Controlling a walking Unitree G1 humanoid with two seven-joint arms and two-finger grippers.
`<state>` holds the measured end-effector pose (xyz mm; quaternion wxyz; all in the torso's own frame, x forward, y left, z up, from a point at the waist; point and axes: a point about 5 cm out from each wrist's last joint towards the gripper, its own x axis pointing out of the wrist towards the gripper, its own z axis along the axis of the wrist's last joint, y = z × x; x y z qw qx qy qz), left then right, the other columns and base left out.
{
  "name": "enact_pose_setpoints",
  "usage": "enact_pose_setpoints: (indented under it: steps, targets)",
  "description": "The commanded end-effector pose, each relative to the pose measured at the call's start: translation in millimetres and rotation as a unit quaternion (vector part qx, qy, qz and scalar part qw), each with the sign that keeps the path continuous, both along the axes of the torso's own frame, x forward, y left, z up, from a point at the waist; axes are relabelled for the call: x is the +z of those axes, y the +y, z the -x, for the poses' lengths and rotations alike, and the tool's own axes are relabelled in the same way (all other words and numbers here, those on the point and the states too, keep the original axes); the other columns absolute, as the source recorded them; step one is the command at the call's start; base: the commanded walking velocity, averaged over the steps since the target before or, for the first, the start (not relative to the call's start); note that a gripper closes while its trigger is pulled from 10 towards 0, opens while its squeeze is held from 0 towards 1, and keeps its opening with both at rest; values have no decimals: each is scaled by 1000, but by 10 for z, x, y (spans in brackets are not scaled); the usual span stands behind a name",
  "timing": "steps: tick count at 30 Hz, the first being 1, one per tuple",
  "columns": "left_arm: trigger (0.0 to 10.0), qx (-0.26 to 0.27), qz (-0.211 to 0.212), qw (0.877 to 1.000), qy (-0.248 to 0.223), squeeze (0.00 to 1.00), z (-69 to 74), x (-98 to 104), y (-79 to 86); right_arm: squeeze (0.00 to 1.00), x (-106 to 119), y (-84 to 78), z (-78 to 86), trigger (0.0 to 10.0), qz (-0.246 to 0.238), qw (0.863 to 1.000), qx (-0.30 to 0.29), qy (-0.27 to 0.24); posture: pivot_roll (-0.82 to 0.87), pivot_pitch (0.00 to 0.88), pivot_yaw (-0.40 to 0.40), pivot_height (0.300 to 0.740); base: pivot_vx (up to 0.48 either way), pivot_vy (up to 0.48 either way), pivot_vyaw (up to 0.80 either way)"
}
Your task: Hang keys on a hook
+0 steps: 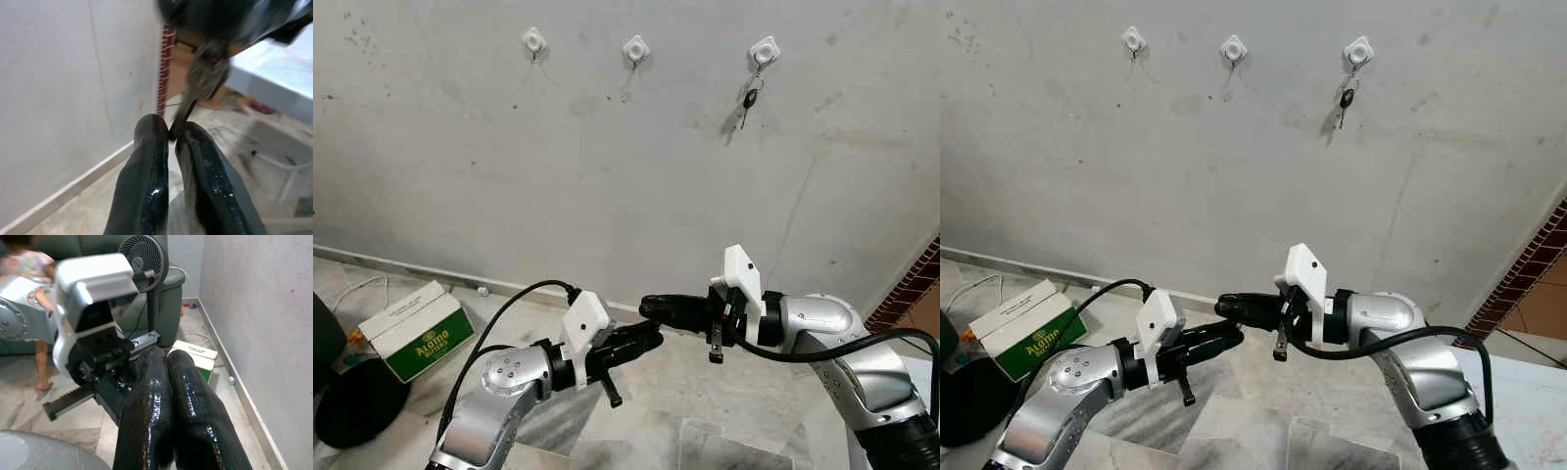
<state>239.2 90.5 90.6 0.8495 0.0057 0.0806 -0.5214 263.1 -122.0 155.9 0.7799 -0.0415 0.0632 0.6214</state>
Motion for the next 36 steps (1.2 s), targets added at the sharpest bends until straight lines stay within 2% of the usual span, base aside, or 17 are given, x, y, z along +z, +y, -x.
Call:
enact_pose_setpoints:
  steps: [1,5,19,36]
  targets:
    - [10000,18,-8,1000,-8,1000,-20,-39,49,0,38,35,-1,10000,-2,1000,12,-11,-26,0,60,740,0,0,0]
    - [10000,45,0,999,-23,1000,-53,-64,89,0,32,31,2,10000,-1,1000,12,-10,-28,0,62,740,0,0,0]
    - [10000,41,2,998,-55,1000,-84,-30,9,0,28,29,-2,10000,3,1000,15,-11,-29,0,57,740,0,0,0]
    - [10000,21,2,998,-51,1000,-52,-55,-46,0,18,35,-11,10000,11,1000,19,-15,-27,0,51,740,0,0,0]
